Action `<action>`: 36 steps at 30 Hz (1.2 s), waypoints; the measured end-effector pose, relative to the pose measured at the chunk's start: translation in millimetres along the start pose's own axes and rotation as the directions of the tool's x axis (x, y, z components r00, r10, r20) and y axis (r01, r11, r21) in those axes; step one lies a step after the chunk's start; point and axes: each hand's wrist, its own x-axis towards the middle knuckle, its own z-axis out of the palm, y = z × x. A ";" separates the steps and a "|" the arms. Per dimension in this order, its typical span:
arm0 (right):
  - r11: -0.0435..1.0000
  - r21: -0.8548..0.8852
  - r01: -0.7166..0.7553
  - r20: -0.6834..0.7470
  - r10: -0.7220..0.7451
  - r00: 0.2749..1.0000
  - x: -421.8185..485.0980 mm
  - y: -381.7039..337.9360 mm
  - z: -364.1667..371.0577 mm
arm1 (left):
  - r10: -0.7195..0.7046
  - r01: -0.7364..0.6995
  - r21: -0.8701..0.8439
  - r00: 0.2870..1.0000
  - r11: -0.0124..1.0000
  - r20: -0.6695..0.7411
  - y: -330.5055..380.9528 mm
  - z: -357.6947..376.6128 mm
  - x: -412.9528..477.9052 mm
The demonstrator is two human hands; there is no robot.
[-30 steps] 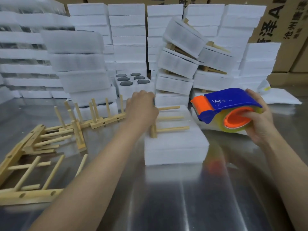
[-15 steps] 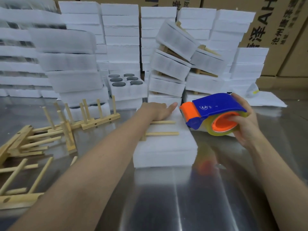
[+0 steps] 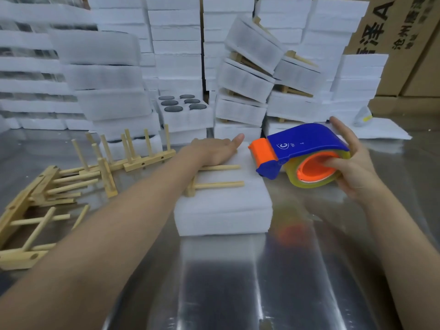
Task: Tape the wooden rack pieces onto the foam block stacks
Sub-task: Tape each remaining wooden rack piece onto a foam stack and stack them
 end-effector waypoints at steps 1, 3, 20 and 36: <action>1.000 -0.023 -0.004 0.002 0.004 1.000 -1.0 0.2 -3.4 | 0.001 -0.001 0.015 1.000 1.000 0.003 2.8 0.6 -0.9; 0.994 -0.112 -0.009 0.016 0.011 1.000 -2.5 0.1 -11.4 | -0.002 0.002 0.042 1.000 0.999 0.009 7.3 1.9 -1.9; 0.865 -0.497 -0.071 -0.144 -0.001 0.990 -20.4 -1.9 -94.4 | 0.029 -0.029 0.028 0.999 0.999 -0.013 7.2 6.2 5.1; 0.876 -0.473 0.098 -0.123 -0.176 0.977 -21.3 -4.1 -80.8 | 0.261 -0.289 -0.158 0.949 0.944 -0.176 97.9 46.6 -12.9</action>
